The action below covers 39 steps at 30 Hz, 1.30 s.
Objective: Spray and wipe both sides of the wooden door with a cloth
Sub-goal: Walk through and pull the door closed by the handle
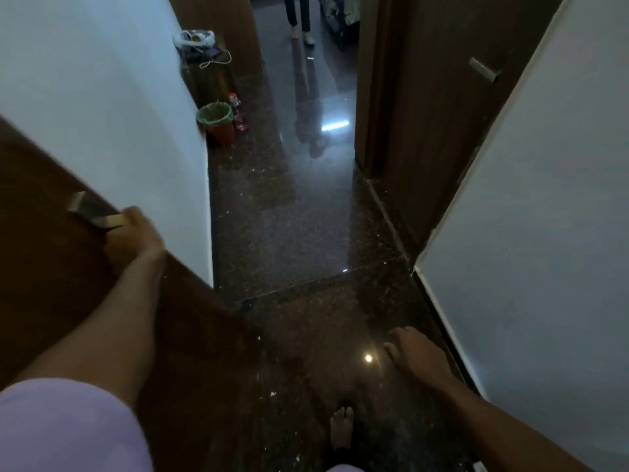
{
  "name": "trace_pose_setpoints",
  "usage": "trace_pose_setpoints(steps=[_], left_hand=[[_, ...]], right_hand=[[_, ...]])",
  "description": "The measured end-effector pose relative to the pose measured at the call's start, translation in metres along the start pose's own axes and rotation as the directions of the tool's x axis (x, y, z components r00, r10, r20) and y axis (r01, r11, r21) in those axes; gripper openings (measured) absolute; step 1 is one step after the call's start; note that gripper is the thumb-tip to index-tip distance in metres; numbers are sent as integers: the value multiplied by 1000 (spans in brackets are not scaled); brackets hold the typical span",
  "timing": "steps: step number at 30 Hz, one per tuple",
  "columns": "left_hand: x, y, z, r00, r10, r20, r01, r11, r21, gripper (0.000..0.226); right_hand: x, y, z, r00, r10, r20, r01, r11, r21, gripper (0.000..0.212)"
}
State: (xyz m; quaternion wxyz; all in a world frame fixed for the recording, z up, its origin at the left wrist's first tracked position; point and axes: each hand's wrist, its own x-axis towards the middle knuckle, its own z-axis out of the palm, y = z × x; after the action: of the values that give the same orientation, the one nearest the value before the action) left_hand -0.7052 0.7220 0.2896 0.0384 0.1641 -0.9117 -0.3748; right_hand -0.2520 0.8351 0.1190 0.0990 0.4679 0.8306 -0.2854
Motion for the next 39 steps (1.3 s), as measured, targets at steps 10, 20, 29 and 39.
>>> trace_pose_setpoints(steps=[10,20,29,39], left_hand=[[-186,-9,29,942,291,166,-286,957,-54,65],[-318,-44,13,778,524,347,-537,841,-68,80],[-410,-79,-10,613,621,489,-634,756,-165,61],[-496,-120,-45,487,660,572,-601,728,-329,56]], right_hand=[[-48,50,-35,992,-9,-128,18,998,65,35],[-141,128,-6,988,-39,-150,32,998,-48,39],[-204,166,6,988,13,-154,-28,995,-97,38],[-284,187,27,978,94,-187,-101,995,-26,36]])
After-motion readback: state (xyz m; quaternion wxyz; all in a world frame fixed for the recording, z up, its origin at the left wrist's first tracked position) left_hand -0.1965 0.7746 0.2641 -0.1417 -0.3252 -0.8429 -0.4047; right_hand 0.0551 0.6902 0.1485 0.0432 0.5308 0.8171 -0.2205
